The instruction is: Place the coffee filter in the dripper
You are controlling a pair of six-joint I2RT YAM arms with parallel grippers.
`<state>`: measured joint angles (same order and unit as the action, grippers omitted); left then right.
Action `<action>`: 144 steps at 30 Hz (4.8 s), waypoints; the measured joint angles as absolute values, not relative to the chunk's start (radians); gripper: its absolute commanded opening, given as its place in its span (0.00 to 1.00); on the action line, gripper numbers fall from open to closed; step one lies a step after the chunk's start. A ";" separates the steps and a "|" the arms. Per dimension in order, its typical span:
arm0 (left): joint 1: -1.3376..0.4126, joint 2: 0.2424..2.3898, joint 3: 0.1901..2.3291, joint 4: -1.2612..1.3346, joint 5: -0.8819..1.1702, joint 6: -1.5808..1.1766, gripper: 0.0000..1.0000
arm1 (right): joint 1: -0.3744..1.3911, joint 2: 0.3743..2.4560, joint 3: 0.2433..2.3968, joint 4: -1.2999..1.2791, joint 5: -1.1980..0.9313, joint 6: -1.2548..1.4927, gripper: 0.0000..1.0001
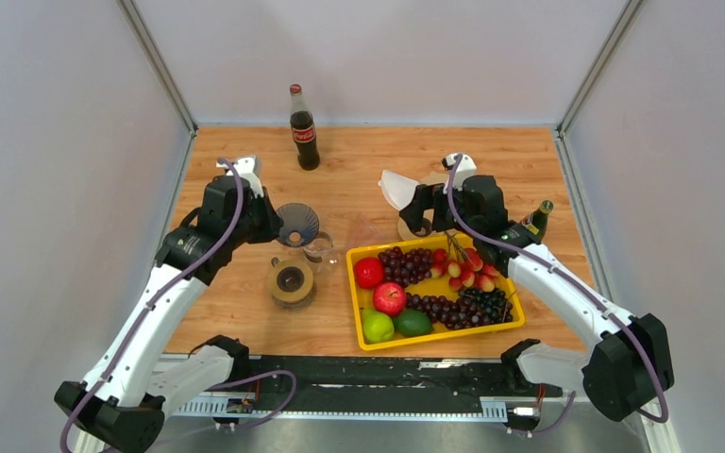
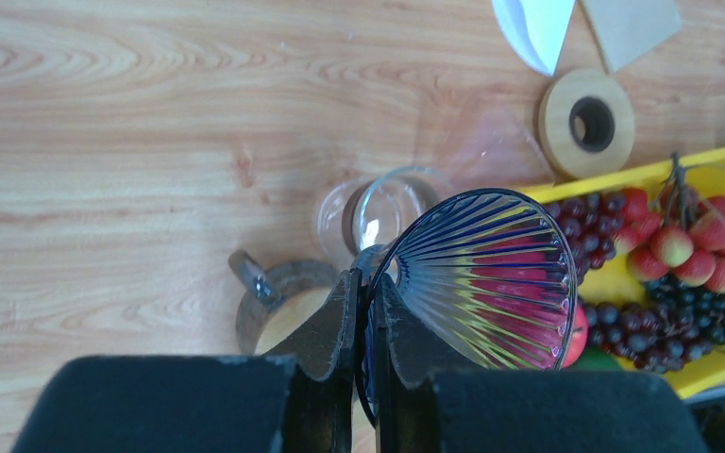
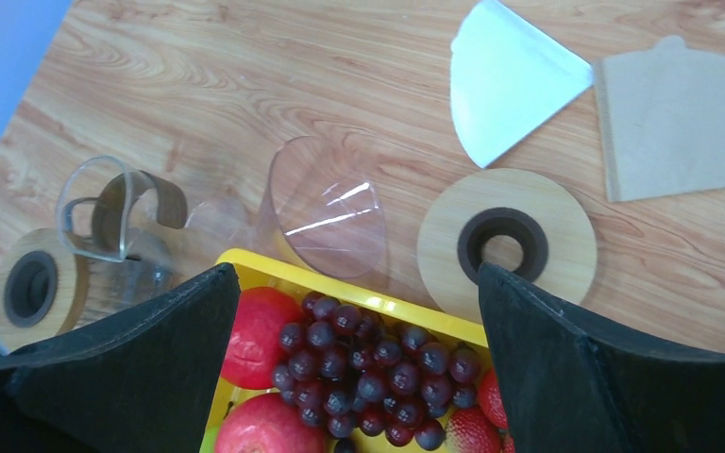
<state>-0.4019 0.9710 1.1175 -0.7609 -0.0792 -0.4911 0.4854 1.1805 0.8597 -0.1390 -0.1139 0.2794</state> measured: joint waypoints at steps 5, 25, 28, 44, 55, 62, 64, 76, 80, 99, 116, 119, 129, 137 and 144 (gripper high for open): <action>-0.402 0.890 1.038 -0.814 -0.054 -0.492 0.00 | 0.489 1.208 0.892 -0.137 -0.191 0.287 1.00; -0.402 0.791 0.883 -0.856 -0.013 -0.493 0.00 | 0.675 1.325 1.059 -0.138 -0.326 0.313 0.98; -0.402 0.788 0.866 -0.856 -0.022 -0.496 0.00 | 0.722 1.365 1.097 -0.137 -0.347 0.312 0.96; -0.402 0.767 0.793 -0.836 -0.043 -0.524 0.02 | 0.978 1.579 1.263 -0.140 -0.342 0.240 0.80; -0.402 0.759 0.793 -0.855 -0.041 -0.538 0.27 | 1.061 1.688 1.328 -0.163 -0.192 0.212 0.78; -0.402 0.753 0.793 -0.868 -0.041 -0.549 0.32 | 1.069 1.718 1.333 -0.187 -0.130 0.208 0.78; -0.402 0.752 0.793 -0.874 -0.040 -0.550 0.32 | 1.069 1.718 1.336 -0.187 -0.125 0.208 0.77; -0.402 0.742 0.814 -0.915 -0.045 -0.564 0.31 | 1.073 1.718 1.344 -0.187 -0.128 0.208 0.70; -0.402 0.740 0.815 -0.917 -0.042 -0.571 0.25 | 1.073 1.722 1.345 -0.187 -0.136 0.207 0.61; -0.402 0.763 0.815 -0.916 -0.046 -0.605 0.00 | 1.071 1.781 1.369 -0.193 -0.165 0.189 0.15; -0.406 0.778 0.801 -0.933 -0.104 -0.814 0.00 | 1.070 1.801 1.375 -0.149 -0.120 0.194 0.00; -0.406 0.767 0.780 -0.921 -0.106 -0.867 0.00 | 1.070 1.801 1.370 -0.137 -0.108 0.191 0.00; -0.412 0.758 0.756 -0.906 -0.110 -0.939 0.00 | 1.080 1.775 1.268 0.011 -0.070 0.179 0.00; -0.417 0.758 0.757 -0.907 -0.108 -0.939 0.00 | 1.088 1.749 1.176 0.152 -0.039 0.196 0.00; -0.416 0.758 0.758 -0.897 -0.091 -0.900 0.06 | 1.091 1.743 1.175 0.148 -0.026 0.197 0.07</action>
<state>-0.4160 0.7582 0.7578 -0.8970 -0.0910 -0.9005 1.0908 1.7428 1.1751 0.1478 -0.0261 0.1967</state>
